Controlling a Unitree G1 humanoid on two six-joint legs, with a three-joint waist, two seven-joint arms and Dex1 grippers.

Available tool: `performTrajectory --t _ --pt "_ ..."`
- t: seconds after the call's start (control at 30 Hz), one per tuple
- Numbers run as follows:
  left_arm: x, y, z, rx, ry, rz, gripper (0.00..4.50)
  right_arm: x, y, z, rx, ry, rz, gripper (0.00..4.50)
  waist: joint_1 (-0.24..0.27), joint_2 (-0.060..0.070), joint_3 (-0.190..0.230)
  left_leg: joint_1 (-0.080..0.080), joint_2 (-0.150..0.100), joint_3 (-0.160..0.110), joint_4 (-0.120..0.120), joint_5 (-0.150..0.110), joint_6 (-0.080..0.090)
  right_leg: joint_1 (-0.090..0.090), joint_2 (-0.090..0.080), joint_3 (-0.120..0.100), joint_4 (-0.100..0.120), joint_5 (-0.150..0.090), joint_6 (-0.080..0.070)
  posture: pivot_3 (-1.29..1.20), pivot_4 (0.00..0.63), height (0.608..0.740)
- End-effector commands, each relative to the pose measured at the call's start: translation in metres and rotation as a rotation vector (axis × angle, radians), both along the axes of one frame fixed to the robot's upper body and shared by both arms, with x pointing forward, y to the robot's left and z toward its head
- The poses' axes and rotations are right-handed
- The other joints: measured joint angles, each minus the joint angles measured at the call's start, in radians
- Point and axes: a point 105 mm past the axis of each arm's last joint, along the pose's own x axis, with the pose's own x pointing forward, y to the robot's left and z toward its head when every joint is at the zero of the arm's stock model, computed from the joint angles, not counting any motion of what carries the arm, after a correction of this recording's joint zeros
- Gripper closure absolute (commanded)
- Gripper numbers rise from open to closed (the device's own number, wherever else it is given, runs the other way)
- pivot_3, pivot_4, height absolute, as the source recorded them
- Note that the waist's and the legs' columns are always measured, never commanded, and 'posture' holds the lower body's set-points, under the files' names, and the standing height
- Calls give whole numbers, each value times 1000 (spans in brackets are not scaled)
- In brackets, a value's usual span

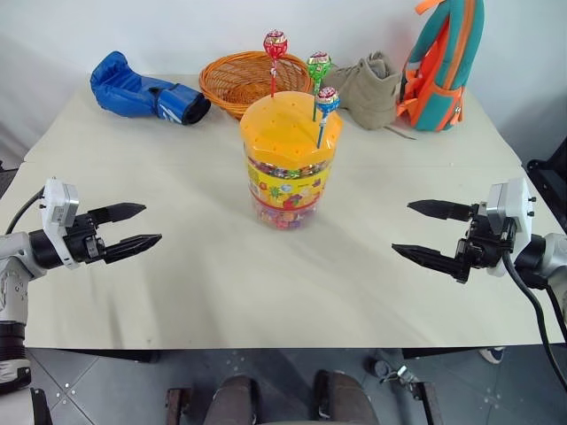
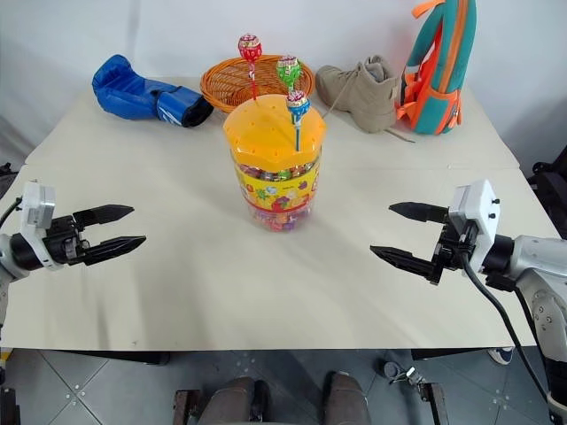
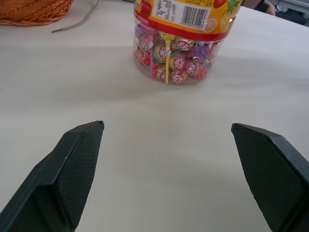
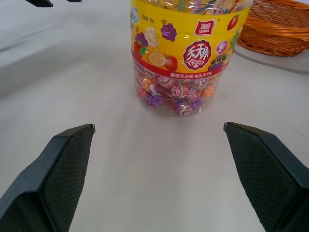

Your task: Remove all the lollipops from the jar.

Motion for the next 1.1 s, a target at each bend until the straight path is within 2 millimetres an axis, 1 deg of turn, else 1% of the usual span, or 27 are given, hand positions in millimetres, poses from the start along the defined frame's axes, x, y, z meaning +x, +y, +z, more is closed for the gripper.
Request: performTrajectory --t 0.03,0.2,0.33,0.5,0.63,0.7,0.77,0.83,0.93,1.0,1.07,1.1 --pt "0 2 14 0 -58 -11 0 -1 -1 9 -6 -47 -1 15 0 0 0 0 0 0 0 0 0 0 0 0 0 0 0 0 150 740" --pt "7 6 11 30 -42 43 0 -1 -1 9 -4 -48 -2 15 0 0 0 0 0 0 0 0 0 0 0 0 0 0 0 0 150 740" --pt "5 4 19 -22 -40 26 0 -2 -2 9 -4 -48 -3 15 -1 0 0 0 0 0 0 0 0 0 0 0 0 0 0 0 150 740" --pt "5 7 22 -5 -34 36 0 -2 -2 12 -2 -56 -1 15 -1 0 0 0 0 0 0 0 0 0 0 0 0 0 0 0 150 740" --pt "3 6 33 2 -48 -4 0 -3 0 17 4 -68 14 15 0 0 0 0 0 0 0 0 0 0 0 0 0 0 0 0 150 740" --pt "5 3 44 17 -83 -28 0 -3 2 21 10 -80 25 15 0 0 0 0 0 0 0 0 0 0 0 0 0 0 0 0 150 740" --pt "8 -2 55 22 -124 -55 0 -3 5 27 19 -98 39 15 1 0 0 0 0 0 0 0 0 0 0 0 0 0 0 0 150 740" --pt "14 -14 68 26 -171 -95 0 -3 11 35 34 -127 58 15 2 0 0 0 0 0 0 0 0 0 0 0 0 0 0 0 150 740" --pt "25 -39 92 21 -282 -161 0 -3 20 48 60 -160 86 15 7 0 0 0 0 0 1 0 0 0 0 0 0 0 0 0 150 740" --pt "31 -50 100 13 -318 -185 0 -3 23 51 67 -164 91 15 10 -1 0 0 -1 0 1 0 0 0 0 0 1 0 0 0 150 740" --pt "42 -67 113 -15 -364 -209 0 0 27 57 81 -189 85 15 12 -1 0 0 -1 0 1 0 0 0 0 0 1 0 0 0 150 740" --pt "48 -79 119 -28 -383 -231 0 2 29 64 106 -211 81 15 13 -1 1 0 -1 1 1 0 0 0 0 0 1 0 0 0 150 740"
